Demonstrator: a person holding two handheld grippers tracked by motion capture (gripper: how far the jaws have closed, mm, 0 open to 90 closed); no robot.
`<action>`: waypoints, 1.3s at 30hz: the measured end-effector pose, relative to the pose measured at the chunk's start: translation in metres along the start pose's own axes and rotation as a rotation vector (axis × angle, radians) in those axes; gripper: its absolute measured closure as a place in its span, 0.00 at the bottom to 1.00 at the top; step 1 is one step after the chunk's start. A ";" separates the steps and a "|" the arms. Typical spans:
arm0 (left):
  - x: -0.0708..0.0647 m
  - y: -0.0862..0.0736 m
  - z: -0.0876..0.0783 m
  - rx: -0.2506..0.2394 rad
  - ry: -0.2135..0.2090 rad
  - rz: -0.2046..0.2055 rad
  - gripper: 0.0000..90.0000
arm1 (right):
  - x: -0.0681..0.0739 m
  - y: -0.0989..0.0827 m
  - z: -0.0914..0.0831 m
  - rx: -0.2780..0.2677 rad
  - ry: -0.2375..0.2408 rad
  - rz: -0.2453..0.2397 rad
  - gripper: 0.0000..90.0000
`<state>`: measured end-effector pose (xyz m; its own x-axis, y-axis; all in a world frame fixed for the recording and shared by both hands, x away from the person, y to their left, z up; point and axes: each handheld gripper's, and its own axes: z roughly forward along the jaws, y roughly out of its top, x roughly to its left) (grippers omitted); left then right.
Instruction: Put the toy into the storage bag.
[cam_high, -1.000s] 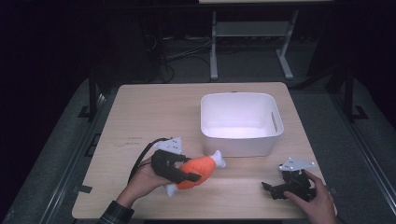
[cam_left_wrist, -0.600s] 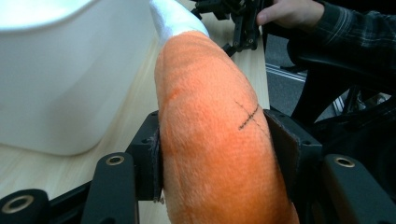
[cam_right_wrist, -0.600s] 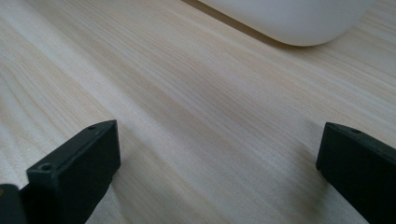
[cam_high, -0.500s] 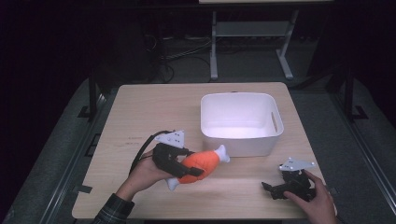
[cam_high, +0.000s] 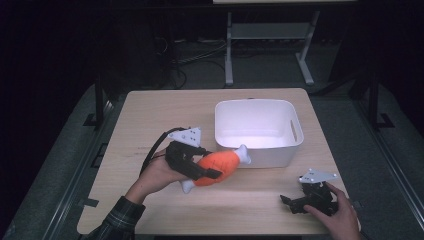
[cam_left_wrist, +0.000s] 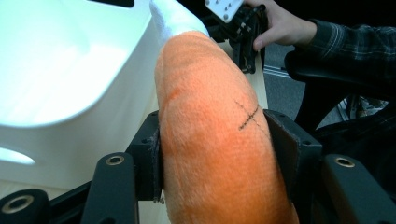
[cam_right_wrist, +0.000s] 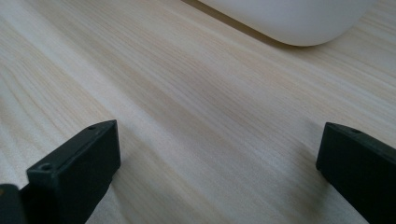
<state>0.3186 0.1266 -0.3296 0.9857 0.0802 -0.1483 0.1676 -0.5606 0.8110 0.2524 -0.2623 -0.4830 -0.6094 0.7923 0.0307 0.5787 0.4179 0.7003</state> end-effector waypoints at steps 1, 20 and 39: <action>0.001 0.002 -0.001 0.002 -0.001 0.006 0.48 | 0.000 0.000 0.000 0.000 0.000 0.000 0.00; 0.012 0.042 -0.003 -0.002 -0.003 0.078 0.49 | 0.000 0.000 0.000 0.000 0.000 0.000 0.00; 0.030 0.072 -0.002 -0.005 0.019 0.134 0.49 | 0.000 0.000 0.000 0.000 0.000 0.000 0.00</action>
<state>0.3598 0.0907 -0.2744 0.9994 0.0209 -0.0280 0.0349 -0.5635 0.8254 0.2524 -0.2623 -0.4830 -0.6095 0.7922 0.0305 0.5784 0.4180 0.7005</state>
